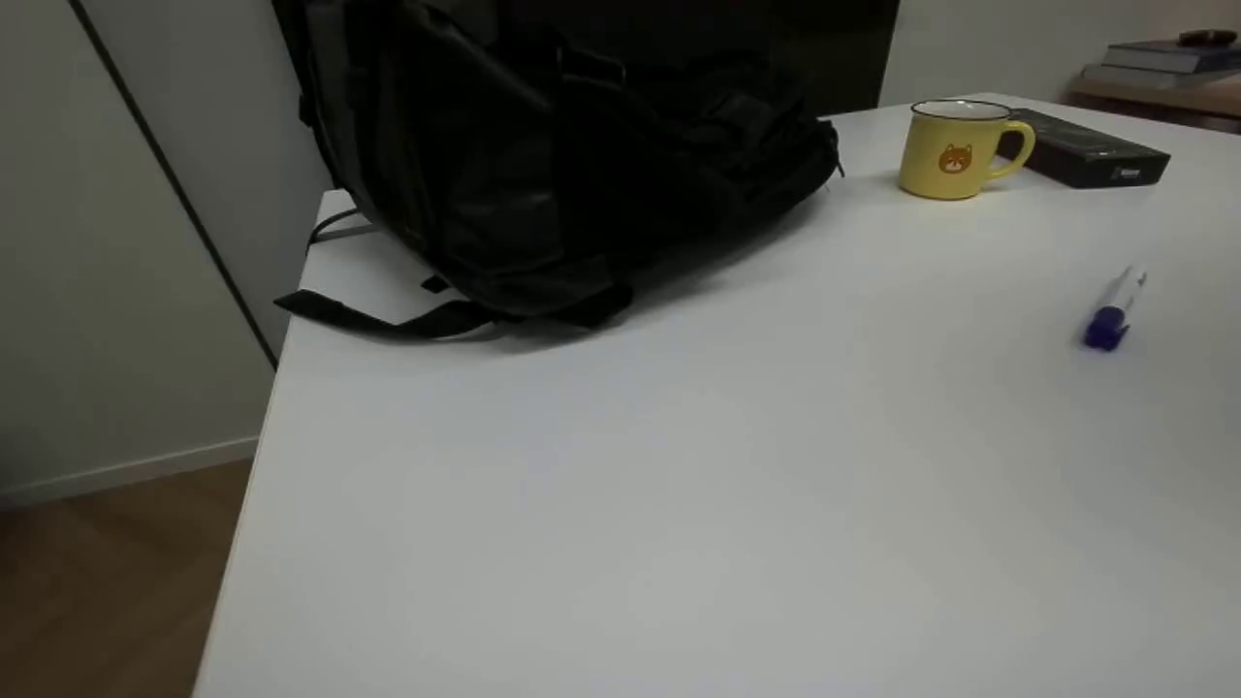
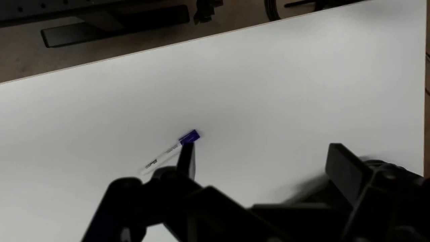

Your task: Put the marker in the yellow cup

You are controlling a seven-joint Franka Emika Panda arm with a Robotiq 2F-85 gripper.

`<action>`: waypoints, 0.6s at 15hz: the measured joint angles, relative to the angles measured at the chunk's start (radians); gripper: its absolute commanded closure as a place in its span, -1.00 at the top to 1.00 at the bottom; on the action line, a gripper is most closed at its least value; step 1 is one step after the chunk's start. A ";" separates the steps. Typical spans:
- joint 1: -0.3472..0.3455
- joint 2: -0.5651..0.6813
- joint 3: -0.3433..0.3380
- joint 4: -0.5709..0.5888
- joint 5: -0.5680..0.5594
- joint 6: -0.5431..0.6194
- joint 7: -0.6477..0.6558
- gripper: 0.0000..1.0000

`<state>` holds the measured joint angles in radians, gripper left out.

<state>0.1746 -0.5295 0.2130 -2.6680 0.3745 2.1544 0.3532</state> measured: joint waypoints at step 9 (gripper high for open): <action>-0.125 0.000 -0.019 -0.005 -0.021 0.101 0.072 1.00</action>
<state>0.0500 -0.5291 0.1940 -2.6727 0.3532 2.2557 0.4248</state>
